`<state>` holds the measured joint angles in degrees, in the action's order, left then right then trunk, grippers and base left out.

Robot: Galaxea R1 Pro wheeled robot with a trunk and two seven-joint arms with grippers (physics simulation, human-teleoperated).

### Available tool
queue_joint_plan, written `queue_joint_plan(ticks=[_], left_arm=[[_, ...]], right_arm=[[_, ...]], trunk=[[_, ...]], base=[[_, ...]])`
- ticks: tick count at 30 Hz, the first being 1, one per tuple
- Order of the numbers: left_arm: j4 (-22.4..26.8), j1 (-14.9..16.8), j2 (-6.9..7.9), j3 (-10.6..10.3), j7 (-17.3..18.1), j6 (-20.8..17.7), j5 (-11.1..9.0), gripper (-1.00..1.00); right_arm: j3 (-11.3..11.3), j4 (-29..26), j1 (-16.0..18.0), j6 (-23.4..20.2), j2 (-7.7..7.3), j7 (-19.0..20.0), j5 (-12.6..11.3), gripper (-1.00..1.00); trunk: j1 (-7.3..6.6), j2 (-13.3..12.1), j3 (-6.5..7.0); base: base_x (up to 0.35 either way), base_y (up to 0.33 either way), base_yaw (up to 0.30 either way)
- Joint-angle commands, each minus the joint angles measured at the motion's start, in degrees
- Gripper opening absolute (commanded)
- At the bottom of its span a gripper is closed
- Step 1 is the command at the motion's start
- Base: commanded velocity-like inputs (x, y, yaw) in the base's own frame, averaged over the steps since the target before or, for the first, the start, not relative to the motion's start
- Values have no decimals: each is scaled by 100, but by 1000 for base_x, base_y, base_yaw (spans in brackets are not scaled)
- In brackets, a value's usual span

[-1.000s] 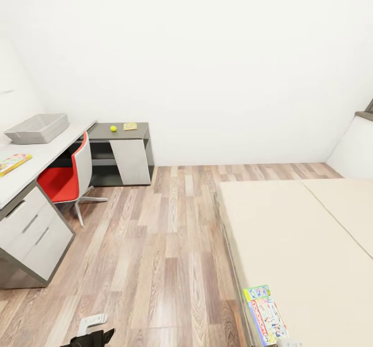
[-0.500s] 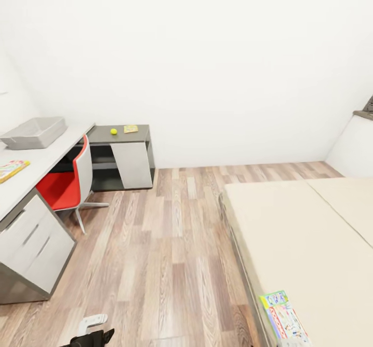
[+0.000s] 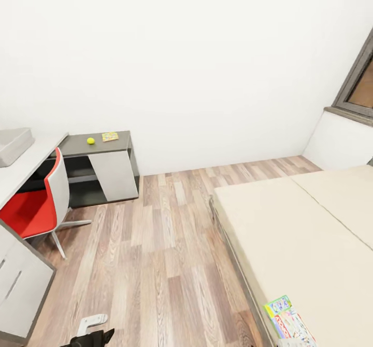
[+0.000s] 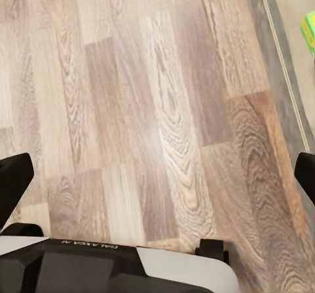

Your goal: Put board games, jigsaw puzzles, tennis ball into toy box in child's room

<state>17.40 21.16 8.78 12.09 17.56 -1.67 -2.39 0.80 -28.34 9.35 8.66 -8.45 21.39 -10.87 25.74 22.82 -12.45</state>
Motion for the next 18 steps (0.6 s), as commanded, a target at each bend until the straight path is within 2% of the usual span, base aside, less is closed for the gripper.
queue_joint_plan(ticks=[1, 18], left_arm=[[0, 2, 0, 31, 37, -18, -24, 100], [0, 2, 1, 29, 37, -18, -24, 100]], right_arm=[[8, 5, 5, 4, 0, 40, -47, 100], [5, 11, 5, 4, 4, 17, -47, 100]], trunk=[[4, 10, -8], [4, 10, 30]], base=[[108, 258, -276], [24, 279, -277]])
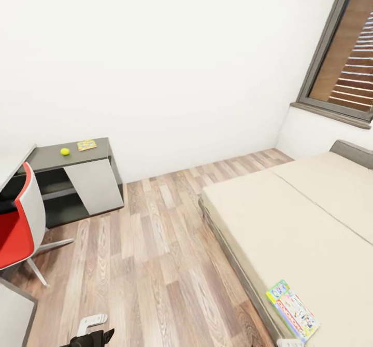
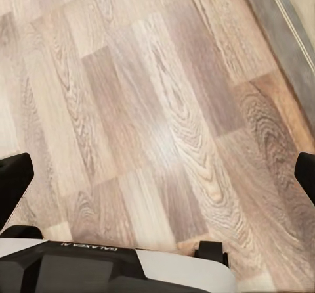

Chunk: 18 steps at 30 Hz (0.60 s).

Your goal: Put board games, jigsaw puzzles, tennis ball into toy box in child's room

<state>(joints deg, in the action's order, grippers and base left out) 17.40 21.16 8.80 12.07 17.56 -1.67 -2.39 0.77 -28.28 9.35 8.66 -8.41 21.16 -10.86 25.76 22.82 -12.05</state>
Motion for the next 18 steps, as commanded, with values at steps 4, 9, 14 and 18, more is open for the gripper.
queue_joint_plan(ticks=[4, 9, 14, 18], left_arm=[[0, 3, -1, 30, 37, -18, -24, 100], [0, 3, -1, 31, 37, -15, -24, 100], [0, 3, -1, 32, 37, -13, -24, 100], [0, 3, -1, 32, 37, -10, -24, 100]], right_arm=[[5, 7, 5, 4, 4, 38, -48, 100], [6, 7, 5, 4, -1, 37, -48, 100], [5, 7, 5, 4, 2, 37, -48, 100], [6, 7, 5, 4, 4, 35, -48, 100]], trunk=[[3, 10, -1], [3, 10, 11], [3, 10, 23], [3, 10, 33]], base=[[1, 267, -277], [0, 249, -277], [0, 228, -277], [0, 198, -277]])
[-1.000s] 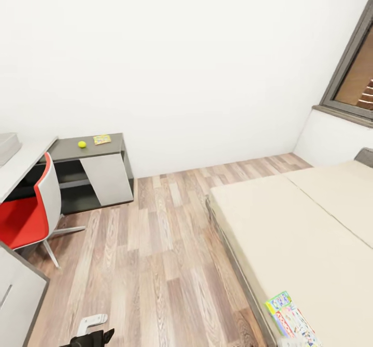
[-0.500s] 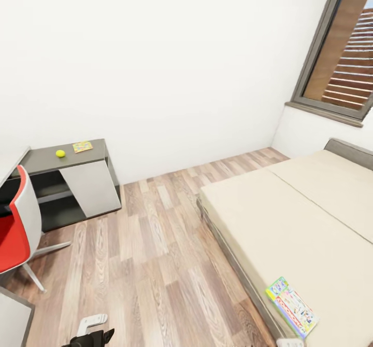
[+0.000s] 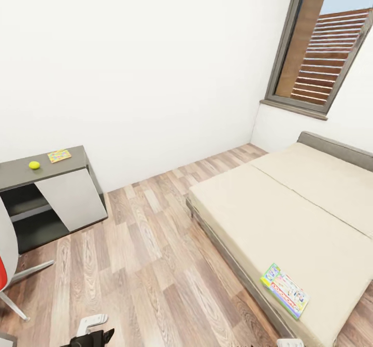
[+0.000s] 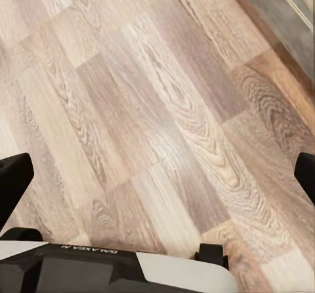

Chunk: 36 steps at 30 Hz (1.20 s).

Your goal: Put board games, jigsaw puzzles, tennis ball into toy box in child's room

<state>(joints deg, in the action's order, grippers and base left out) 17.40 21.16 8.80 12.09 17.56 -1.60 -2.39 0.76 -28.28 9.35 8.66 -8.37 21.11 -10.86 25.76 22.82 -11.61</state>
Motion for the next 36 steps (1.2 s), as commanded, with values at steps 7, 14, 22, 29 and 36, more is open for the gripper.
queue_joint_plan(ticks=[7, 14, 22, 29, 36], left_arm=[[0, 3, -1, 30, 37, -16, -24, 100], [0, 3, -1, 30, 37, -15, -24, 100], [-17, 3, -1, 30, 37, -15, -24, 100], [-65, 3, -1, 30, 37, 72, -24, 100], [-74, 3, -1, 30, 37, 94, -24, 100]], right_arm=[[9, 6, 6, 5, 1, 34, -48, 100], [10, 6, 6, 5, 2, 33, -48, 100], [10, 6, 6, 5, 2, 33, -48, 100], [10, 6, 6, 5, 2, 26, -48, 100], [6, 6, 6, 5, 4, -69, -48, 100]], trunk=[[3, 10, 7], [3, 10, 25], [3, 10, 45], [3, 10, 62], [3, 10, 80]], base=[[0, 170, -277], [0, 158, -277], [0, 155, -277], [0, 155, -277], [0, 144, -277]])
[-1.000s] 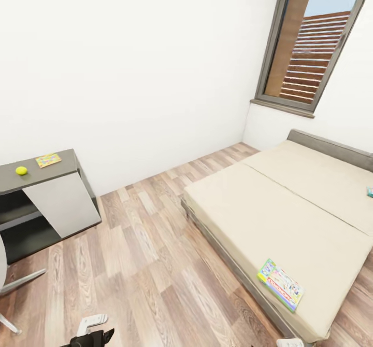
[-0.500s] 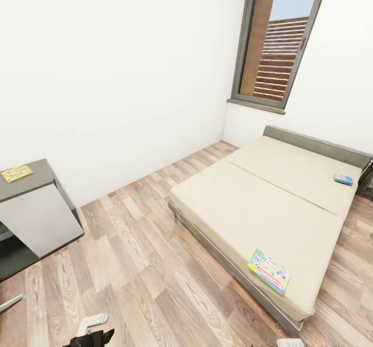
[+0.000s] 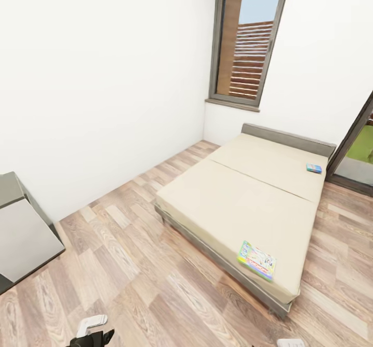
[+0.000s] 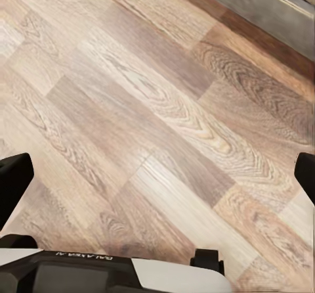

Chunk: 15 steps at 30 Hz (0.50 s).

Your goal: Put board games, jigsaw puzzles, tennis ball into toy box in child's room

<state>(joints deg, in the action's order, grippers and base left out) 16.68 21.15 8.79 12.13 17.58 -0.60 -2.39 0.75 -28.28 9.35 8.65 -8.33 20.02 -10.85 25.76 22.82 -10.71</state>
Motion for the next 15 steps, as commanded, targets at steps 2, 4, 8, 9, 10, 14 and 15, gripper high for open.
queue_joint_plan(ticks=[2, 4, 8, 9, 10, 14, 15], left_arm=[[-1, 3, 0, 26, 35, -5, -24, 100], [0, 3, 0, 26, 35, -4, -24, 100], [-4, 3, 0, 26, 35, -3, -24, 100], [-5, 3, 0, 26, 35, -2, -24, 100], [-4, 3, 0, 26, 35, -2, -24, 100], [-5, 3, 0, 26, 35, -2, -24, 100], [-5, 3, 0, 26, 33, -2, -24, 100]], right_arm=[[6, 7, 6, 5, -1, 23, -49, 100], [6, 7, 6, 5, -1, 13, -49, 100], [5, 7, 6, 5, 0, 1, -49, 100], [5, 7, 6, 5, 1, 0, -49, 100], [7, 7, 6, 5, 2, -2, -49, 100], [5, 7, 6, 5, 3, -6, -49, 100], [7, 7, 6, 5, 2, -8, -49, 100]], trunk=[[3, 11, -6], [3, 11, -1], [3, 11, 9], [3, 11, 12], [3, 11, 14], [3, 11, 24], [3, 11, 27]], base=[[0, 112, -277], [0, 100, -277], [0, 68, -277], [0, 38, -277], [0, 31, -277], [0, 18, -277], [0, 10, -277]])
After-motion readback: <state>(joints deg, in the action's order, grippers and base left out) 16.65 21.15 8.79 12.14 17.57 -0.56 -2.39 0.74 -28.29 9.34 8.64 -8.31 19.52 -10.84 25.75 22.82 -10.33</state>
